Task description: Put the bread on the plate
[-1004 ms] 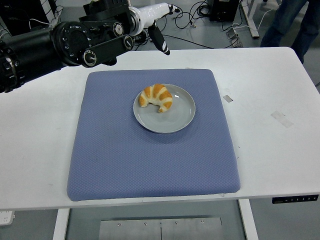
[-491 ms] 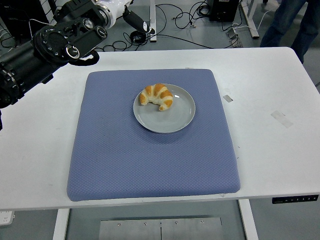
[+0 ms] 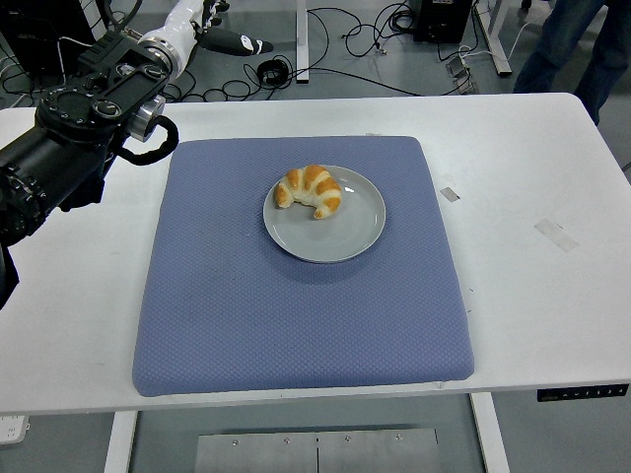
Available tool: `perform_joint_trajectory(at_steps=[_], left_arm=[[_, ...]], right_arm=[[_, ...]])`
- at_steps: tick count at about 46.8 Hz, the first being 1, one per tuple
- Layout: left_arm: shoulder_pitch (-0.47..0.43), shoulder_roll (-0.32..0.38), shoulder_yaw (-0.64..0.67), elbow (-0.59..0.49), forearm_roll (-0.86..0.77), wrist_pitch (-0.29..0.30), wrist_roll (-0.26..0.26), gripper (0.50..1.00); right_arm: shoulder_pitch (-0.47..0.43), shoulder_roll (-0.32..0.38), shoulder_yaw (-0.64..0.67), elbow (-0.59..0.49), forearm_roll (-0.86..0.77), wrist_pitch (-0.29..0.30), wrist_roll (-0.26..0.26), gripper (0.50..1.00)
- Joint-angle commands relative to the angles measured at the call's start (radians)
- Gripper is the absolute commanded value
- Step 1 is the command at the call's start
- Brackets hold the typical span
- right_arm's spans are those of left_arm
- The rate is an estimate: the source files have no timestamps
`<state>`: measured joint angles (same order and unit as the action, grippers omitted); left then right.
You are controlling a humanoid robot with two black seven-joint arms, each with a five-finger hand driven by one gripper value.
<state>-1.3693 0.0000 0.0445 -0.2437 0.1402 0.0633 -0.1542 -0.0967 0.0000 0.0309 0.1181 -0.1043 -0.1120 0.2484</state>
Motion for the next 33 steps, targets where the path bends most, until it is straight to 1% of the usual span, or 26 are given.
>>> perform_joint_trajectory(at_steps=[1, 8, 13, 18, 24, 30, 33], left_arm=[[0.016, 0.000, -0.063, 0.001, -0.001, 0.001, 0.001, 0.972], [0.048, 0.000, -0.192, 0.000, -0.001, -0.002, 0.007, 0.977], [0.071, 0.000, -0.210, 0.001, -0.008, 0.015, 0.005, 0.980], [0.101, 0.000, -0.256, 0.001, -0.085, 0.016, -0.001, 0.980], [0.133, 0.000, -0.307, 0.001, -0.129, 0.016, -0.004, 0.980], [0.164, 0.000, -0.465, 0.001, -0.214, 0.010, -0.001, 0.980], [0.174, 0.000, -0.523, 0.000, -0.234, 0.007, 0.001, 0.980]], right_arm=[[0.000, 0.000, 0.000, 0.000, 0.000, 0.000, 0.000, 1.000], [0.000, 0.000, 0.000, 0.000, 0.000, 0.000, 0.000, 1.000], [0.000, 0.000, 0.000, 0.000, 0.000, 0.000, 0.000, 1.000], [0.000, 0.000, 0.000, 0.000, 0.000, 0.000, 0.000, 1.000], [0.000, 0.000, 0.000, 0.000, 0.000, 0.000, 0.000, 1.000], [0.000, 0.000, 0.000, 0.000, 0.000, 0.000, 0.000, 1.000], [0.000, 0.000, 0.001, 0.000, 0.000, 0.000, 0.000, 1.000]])
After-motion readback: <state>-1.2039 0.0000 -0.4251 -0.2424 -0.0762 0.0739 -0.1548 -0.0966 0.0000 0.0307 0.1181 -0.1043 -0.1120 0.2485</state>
